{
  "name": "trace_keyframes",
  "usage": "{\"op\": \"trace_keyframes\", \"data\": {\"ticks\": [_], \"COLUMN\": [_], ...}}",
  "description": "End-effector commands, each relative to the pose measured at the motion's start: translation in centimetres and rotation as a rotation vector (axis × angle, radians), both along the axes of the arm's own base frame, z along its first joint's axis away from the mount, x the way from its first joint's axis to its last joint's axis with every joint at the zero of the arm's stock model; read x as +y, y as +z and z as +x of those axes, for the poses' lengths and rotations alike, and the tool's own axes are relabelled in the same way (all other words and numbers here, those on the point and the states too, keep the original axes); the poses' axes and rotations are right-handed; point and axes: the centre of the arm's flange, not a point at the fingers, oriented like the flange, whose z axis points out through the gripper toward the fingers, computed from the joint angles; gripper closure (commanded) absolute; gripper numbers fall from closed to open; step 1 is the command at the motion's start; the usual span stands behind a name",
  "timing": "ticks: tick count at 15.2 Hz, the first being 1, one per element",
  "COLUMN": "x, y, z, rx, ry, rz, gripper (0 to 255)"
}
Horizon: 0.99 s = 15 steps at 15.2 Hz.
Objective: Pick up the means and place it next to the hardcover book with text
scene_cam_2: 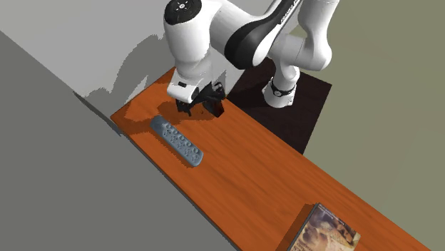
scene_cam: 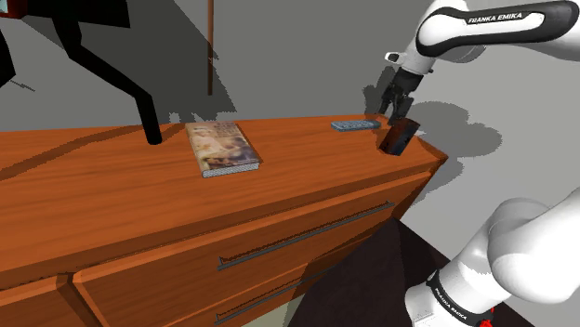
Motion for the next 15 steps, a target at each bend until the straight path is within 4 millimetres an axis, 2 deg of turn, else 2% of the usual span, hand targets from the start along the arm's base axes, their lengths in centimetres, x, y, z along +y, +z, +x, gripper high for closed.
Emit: {"op": "trace_keyframes", "data": {"ticks": [1, 9, 15], "x": [-1.1, -4.7, -4.8], "y": [-0.9, -4.6, -7.3], "z": [2.3, 11.1, 11.3], "rx": [-0.002, -0.008, -0.008], "ry": [0.076, 0.351, 0.355], "rz": [-0.014, -0.059, -0.060], "gripper": [0, 0, 0]}}
